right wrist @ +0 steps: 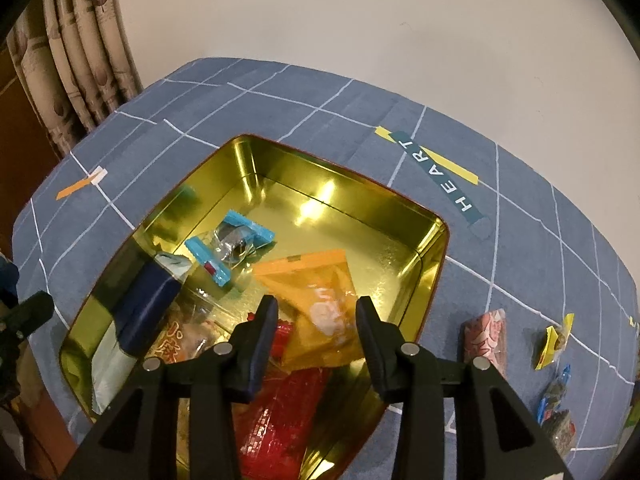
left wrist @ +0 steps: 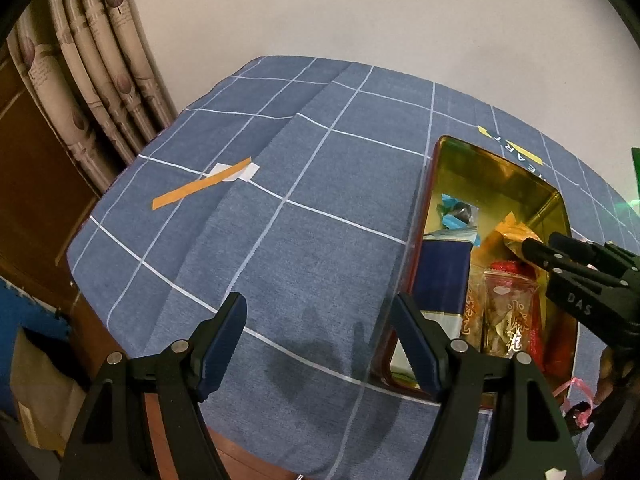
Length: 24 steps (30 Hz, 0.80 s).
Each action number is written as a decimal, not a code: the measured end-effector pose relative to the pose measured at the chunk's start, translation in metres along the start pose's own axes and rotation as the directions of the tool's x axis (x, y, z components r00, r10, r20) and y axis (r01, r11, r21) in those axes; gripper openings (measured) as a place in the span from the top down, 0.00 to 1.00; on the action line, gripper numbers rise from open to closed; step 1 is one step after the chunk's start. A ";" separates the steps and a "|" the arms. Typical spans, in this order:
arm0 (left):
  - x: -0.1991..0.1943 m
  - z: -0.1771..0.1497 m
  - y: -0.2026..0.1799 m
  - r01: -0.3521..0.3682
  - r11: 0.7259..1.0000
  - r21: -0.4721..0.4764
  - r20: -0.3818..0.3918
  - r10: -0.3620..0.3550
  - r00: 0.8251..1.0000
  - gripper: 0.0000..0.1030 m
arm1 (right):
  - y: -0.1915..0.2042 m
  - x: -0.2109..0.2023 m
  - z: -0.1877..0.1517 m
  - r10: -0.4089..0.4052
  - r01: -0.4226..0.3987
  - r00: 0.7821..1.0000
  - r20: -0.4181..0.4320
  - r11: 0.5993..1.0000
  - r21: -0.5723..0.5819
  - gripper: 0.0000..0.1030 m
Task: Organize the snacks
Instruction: 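Carry the orange packet into the gold tin and open the right tool, then grasp the grey rice-cake block with the right tool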
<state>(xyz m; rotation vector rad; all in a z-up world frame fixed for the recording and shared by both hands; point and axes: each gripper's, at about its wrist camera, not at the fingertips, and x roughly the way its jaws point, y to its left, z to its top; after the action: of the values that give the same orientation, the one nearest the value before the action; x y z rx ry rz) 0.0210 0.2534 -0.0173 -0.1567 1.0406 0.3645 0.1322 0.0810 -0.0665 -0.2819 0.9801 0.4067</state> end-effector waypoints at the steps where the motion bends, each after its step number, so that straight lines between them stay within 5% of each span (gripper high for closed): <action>1: 0.000 0.000 0.000 0.000 1.000 0.001 0.000 0.000 1.000 0.30 | -0.001 -0.001 0.000 0.008 -0.008 1.000 0.000 1.000 0.007 0.60; 15: 0.000 -0.001 -0.001 -0.015 1.000 0.013 0.004 0.015 1.000 0.30 | -0.026 -0.051 -0.015 0.093 -0.101 0.991 0.099 0.992 0.077 0.55; 24: 0.001 -0.003 -0.006 -0.031 0.999 0.033 0.008 0.031 0.999 0.30 | -0.125 -0.074 -0.059 -0.035 0.027 0.998 0.061 0.991 0.134 0.53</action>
<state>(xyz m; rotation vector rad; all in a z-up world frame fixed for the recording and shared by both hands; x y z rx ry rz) 0.0211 0.2474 -0.0197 -0.1094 1.0417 0.3754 0.1093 -0.0694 -0.0289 -0.1620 0.9353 0.3184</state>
